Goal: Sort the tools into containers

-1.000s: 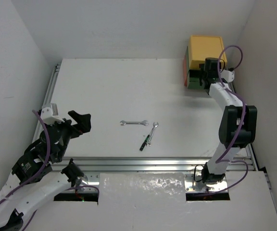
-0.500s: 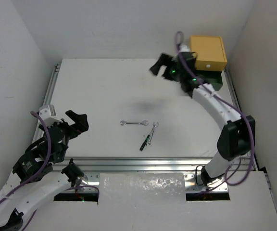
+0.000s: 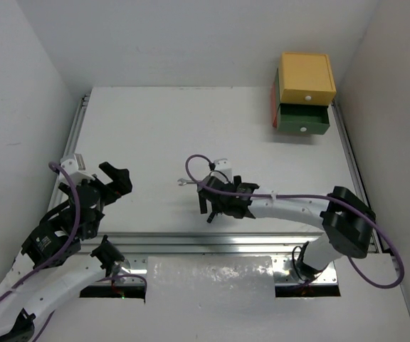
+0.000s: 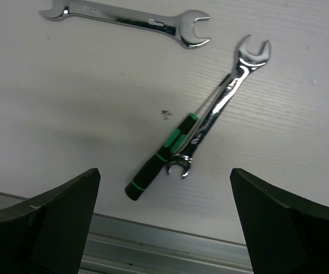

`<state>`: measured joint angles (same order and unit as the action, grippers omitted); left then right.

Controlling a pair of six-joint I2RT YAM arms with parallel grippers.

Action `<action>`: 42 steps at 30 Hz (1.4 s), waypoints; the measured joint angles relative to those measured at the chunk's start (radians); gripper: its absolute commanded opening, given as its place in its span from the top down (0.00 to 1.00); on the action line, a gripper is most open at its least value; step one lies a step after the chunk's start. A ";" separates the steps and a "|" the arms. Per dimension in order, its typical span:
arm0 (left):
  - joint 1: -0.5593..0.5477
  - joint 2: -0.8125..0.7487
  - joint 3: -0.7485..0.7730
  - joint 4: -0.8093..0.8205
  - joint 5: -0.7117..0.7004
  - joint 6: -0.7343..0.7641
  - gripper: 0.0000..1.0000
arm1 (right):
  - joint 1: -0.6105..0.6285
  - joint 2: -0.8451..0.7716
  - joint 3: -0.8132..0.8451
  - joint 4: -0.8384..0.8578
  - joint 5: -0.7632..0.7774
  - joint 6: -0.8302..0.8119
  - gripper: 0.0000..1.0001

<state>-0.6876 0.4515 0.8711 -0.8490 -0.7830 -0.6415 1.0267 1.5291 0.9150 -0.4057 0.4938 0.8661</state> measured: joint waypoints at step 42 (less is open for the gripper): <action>0.001 -0.042 0.000 0.027 0.045 0.035 0.00 | 0.102 0.352 0.092 0.093 0.224 0.341 0.73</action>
<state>-0.6868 0.4099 0.8711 -0.8223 -0.7376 -0.6064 1.1286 1.8809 1.0069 -0.3122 0.7177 1.2076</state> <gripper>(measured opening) 0.996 0.310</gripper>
